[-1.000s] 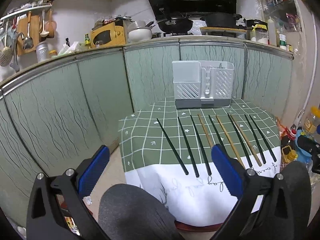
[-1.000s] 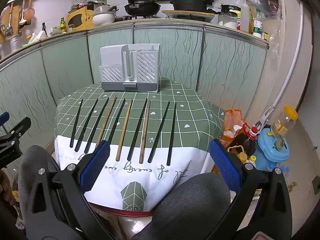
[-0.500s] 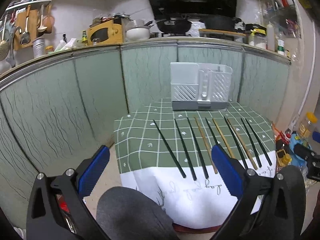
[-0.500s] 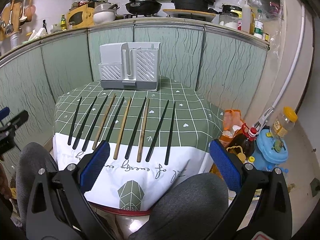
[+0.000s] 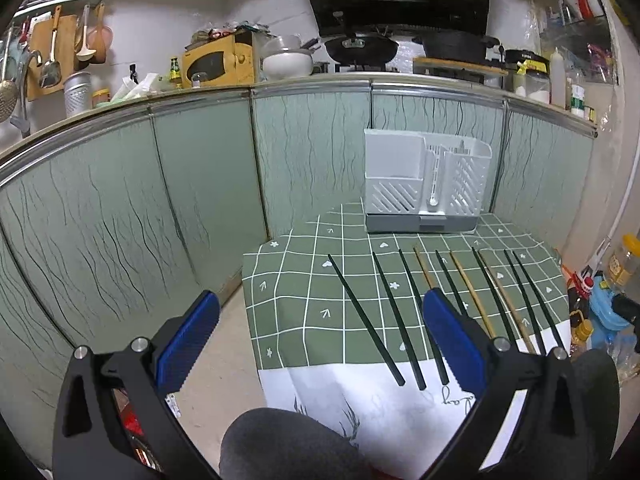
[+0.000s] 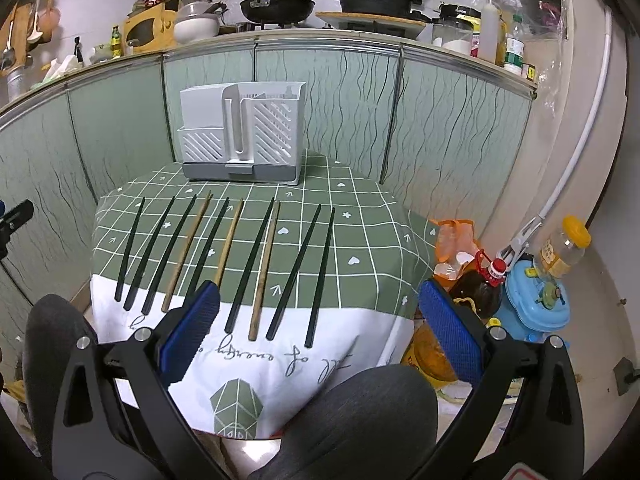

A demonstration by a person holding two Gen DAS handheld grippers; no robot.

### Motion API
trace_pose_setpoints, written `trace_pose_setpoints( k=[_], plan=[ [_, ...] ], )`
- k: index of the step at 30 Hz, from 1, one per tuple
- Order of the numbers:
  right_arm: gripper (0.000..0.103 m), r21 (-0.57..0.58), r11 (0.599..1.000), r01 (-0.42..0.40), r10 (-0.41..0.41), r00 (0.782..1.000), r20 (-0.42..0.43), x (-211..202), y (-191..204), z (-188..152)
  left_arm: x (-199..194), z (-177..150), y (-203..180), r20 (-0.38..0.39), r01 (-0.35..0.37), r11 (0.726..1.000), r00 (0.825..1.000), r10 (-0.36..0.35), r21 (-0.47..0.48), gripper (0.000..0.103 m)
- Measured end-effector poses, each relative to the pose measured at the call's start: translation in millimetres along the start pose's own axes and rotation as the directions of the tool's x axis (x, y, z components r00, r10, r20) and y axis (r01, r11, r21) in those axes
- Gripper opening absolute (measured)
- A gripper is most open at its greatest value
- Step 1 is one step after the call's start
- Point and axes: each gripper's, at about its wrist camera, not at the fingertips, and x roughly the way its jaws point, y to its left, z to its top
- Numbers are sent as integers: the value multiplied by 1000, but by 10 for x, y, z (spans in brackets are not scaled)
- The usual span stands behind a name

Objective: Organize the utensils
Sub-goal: 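Close the left tool on a black chopstick while the right tool grasps another black chopstick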

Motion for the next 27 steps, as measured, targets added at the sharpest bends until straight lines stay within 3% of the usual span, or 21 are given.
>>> trace_pose_setpoints(
  k=[13,18,22,27],
  plan=[
    [96,47,998,-50,52,997,-62,593,-121,-104,599,-294,-259,-60,-33,999,998,34,23,99],
    [94,61,998,-32,36,997,-72,837,-130,-183,809,-437,-381,-76,-54,998,996,56,23,99],
    [87,95,995,5,2,997,-75,1008,-183,-246,957,-534,-472,-86,-64,998,994,66,23,99],
    [74,102,994,30,-20,994,-103,1172,-197,-339,1124,-647,-553,-127,-60,998,990,62,22,83]
  ],
)
